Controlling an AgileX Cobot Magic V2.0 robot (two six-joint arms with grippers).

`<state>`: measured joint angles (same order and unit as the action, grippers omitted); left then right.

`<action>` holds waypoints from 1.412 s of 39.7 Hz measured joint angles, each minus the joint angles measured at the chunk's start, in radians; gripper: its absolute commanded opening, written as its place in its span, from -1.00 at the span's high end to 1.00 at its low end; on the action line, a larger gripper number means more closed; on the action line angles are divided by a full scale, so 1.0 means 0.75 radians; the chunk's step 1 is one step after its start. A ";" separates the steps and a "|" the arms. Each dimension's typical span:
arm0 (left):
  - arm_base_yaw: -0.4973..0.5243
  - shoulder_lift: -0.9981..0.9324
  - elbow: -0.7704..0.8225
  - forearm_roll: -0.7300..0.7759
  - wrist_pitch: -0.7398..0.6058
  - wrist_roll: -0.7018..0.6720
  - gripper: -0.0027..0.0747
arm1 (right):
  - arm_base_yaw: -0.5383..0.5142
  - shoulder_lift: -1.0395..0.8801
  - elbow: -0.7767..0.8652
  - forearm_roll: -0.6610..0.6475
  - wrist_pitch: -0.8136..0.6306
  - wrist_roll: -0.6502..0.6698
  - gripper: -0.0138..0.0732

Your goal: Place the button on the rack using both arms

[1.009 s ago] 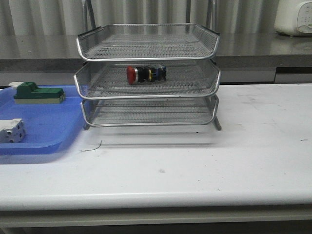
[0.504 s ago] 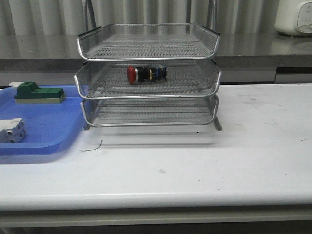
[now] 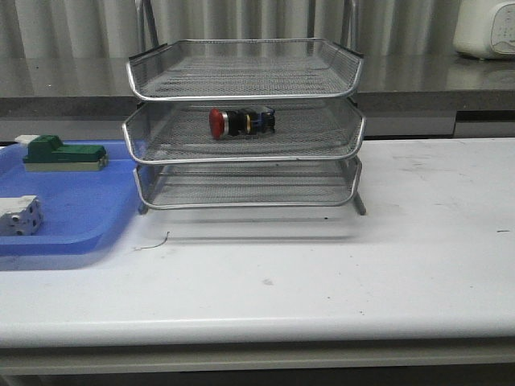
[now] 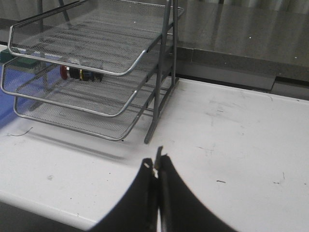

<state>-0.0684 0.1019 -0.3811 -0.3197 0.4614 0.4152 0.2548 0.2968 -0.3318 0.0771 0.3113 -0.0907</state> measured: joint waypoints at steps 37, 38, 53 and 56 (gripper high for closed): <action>0.002 -0.143 0.517 0.303 -0.422 -0.443 0.98 | 0.000 0.000 0.000 0.000 -0.003 0.000 0.94; 0.002 -0.143 0.517 0.303 -0.422 -0.443 0.98 | 0.000 0.000 0.000 0.000 -0.003 0.000 0.94; 0.002 -0.143 0.517 0.303 -0.422 -0.443 0.98 | 0.000 0.000 0.000 0.000 -0.003 0.000 0.94; 0.002 -0.143 0.517 0.303 -0.422 -0.443 0.98 | 0.000 0.000 0.000 0.000 -0.003 0.000 0.94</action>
<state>-0.0667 -0.0054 0.0068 -0.0926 0.1447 0.0828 0.2548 0.2968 -0.3318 0.0771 0.3091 -0.0907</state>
